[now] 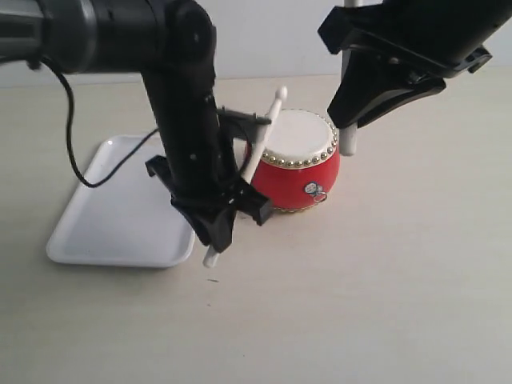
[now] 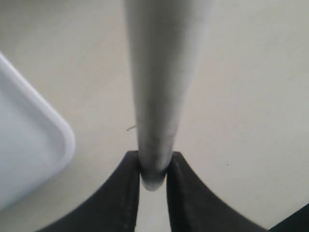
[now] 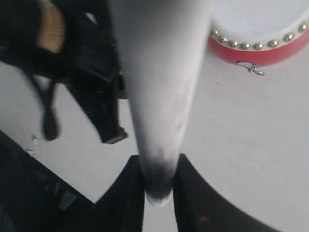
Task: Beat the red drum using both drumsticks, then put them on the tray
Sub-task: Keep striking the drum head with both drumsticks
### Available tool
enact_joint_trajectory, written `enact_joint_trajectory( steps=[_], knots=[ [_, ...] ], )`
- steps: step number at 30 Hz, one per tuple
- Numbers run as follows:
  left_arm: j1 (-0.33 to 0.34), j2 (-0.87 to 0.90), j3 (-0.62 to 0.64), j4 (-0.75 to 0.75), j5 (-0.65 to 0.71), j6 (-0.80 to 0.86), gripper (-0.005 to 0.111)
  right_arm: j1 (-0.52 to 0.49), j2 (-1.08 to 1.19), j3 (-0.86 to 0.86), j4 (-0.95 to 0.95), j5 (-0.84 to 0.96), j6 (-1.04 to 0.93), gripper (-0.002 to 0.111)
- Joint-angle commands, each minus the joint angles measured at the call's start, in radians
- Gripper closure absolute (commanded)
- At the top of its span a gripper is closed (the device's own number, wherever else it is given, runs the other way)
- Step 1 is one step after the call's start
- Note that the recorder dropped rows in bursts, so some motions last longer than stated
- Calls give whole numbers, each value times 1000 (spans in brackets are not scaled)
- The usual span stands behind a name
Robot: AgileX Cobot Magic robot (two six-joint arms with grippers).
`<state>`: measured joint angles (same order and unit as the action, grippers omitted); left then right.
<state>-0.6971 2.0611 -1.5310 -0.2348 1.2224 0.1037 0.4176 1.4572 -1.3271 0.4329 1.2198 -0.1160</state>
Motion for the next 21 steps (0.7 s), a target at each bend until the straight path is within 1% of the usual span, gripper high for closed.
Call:
enact_joint_trajectory(
  steps=[1, 7, 10, 12, 17, 21],
  knots=[
    [0, 50, -3, -53, -1, 0, 107, 2, -47, -6, -11, 1, -3, 108],
    [-3, -7, -3, -109, -1, 2, 107, 2, -45, -6, -23, 1, -3, 108],
    [-3, -12, -3, -95, -1, 2, 107, 2, -45, -6, -23, 1, -3, 108],
    [-3, 13, -3, -80, -1, 0, 107, 2, -45, -6, -23, 1, -3, 108],
    [-3, 92, -3, -106, -1, -8, 107, 2, -45, -6, -25, 1, -3, 108],
    [-3, 99, -1, -145, -1, -8, 107, 2, -45, -6, -25, 1, -3, 108]
  ],
)
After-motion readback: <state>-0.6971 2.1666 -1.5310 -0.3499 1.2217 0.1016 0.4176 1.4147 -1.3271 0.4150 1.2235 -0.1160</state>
